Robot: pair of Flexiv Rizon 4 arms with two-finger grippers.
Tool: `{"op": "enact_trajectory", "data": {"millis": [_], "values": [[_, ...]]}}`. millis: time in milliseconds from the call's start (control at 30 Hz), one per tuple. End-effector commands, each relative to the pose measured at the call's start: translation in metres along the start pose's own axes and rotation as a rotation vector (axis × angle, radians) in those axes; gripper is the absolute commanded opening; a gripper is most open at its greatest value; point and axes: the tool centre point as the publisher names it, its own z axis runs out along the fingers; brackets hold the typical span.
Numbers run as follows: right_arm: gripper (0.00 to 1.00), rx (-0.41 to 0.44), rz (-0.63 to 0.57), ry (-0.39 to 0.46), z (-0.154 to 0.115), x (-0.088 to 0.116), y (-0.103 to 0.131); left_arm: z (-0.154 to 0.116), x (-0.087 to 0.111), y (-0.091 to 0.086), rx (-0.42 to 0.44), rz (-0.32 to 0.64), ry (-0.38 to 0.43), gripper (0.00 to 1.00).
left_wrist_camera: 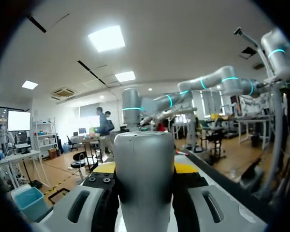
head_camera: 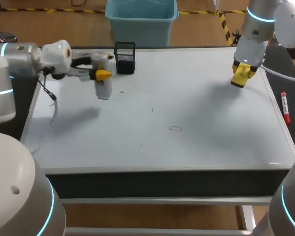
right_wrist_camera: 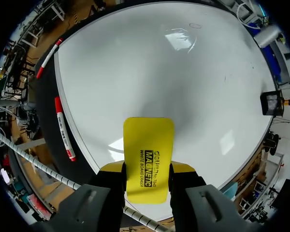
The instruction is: Pick up the inspection probe, press it on each red-marked spot on the whiteboard one by one, put down the probe, pick up the eraser, and wipe off all the red marks.
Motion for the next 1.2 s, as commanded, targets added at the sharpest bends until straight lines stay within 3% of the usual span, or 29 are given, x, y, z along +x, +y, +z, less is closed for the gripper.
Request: {"op": "enact_trajectory", "data": {"millis": [33, 267, 633, 867, 1200], "values": [[0.0, -0.001, -0.002, 0.002, -0.001, 0.001, -0.001, 0.036, 0.021, 0.001, 0.019, 0.011, 0.035, 0.0], [0.0, -0.001, -0.002, 0.002, -0.001, 0.001, -0.001, 0.09, 0.055, 0.004, 0.075, 0.012, 0.185, 0.0], [0.0, -0.001, -0.002, 0.002, -0.001, 0.001, -0.001, 0.163, 0.086, 0.013, 0.134, -0.028, 0.359, 0.0], [0.0, -0.001, -0.002, 0.002, -0.001, 0.001, -0.001, 0.196, 0.098, 0.023, 0.154, -0.072, 0.436, 0.0], [0.0, -0.001, -0.002, 0.002, -0.001, 0.001, -0.001, 0.219, 0.104, 0.038, 0.177, -0.103, 0.484, 0.0]]}}
